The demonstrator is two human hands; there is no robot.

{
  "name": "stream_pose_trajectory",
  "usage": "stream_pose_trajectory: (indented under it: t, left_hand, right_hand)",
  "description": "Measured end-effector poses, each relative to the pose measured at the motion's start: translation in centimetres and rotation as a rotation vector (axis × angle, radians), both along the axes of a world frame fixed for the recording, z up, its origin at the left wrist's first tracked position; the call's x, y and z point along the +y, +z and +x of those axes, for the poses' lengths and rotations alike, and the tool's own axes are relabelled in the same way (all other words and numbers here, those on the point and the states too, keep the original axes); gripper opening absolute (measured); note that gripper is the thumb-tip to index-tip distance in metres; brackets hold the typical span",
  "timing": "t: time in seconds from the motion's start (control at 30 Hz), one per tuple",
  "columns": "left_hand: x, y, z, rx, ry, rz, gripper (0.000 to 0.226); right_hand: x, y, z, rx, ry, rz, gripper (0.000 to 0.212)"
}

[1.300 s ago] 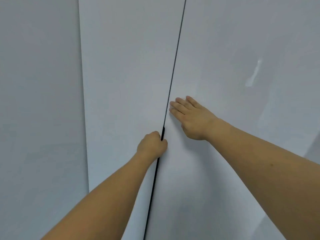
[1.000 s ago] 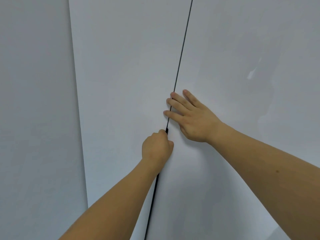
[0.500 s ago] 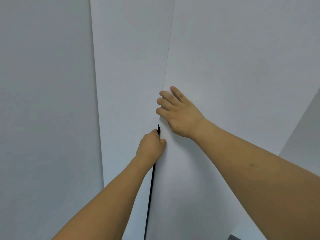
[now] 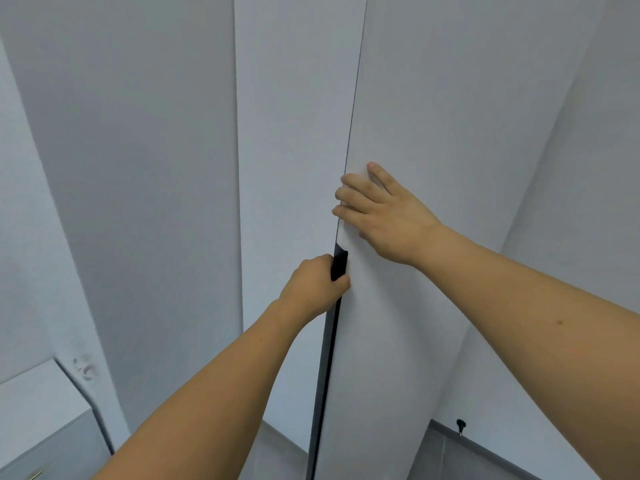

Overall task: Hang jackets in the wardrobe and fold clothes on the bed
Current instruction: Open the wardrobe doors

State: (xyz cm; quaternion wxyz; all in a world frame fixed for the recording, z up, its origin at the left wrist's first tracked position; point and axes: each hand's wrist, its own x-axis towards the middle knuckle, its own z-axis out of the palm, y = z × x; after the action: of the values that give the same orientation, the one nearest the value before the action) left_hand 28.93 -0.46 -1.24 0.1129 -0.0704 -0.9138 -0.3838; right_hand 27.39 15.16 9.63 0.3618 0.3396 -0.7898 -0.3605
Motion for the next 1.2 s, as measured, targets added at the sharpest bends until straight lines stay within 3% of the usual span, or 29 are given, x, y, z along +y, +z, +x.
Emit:
stream_pose_trajectory:
  t: [0.37,0.6,0.93,1.2]
  left_hand:
    - [5.5,-0.6,7.6,0.047,-0.129,0.027,0.055]
    - [10.1,-1.7,10.0,0.141,-0.061,-0.023,0.049]
    - [15.0,-1.6,13.5,0.216,-0.074,-0.048,0.046]
    - [15.8,-1.9,13.8,0.279,-0.074,-0.137,0.047]
  right_hand:
    - [9.6,-1.4,8.5,0.153,0.105,-0.005,0.075]
    - [13.1,-2.1,11.6,0.118,0.117,-0.094,0.065]
    - [16.4,-2.1,16.0,0.113,0.049,-0.128,0.067]
    - [15.5,-0.9,18.9,0.068,0.091,-0.192,0.048]
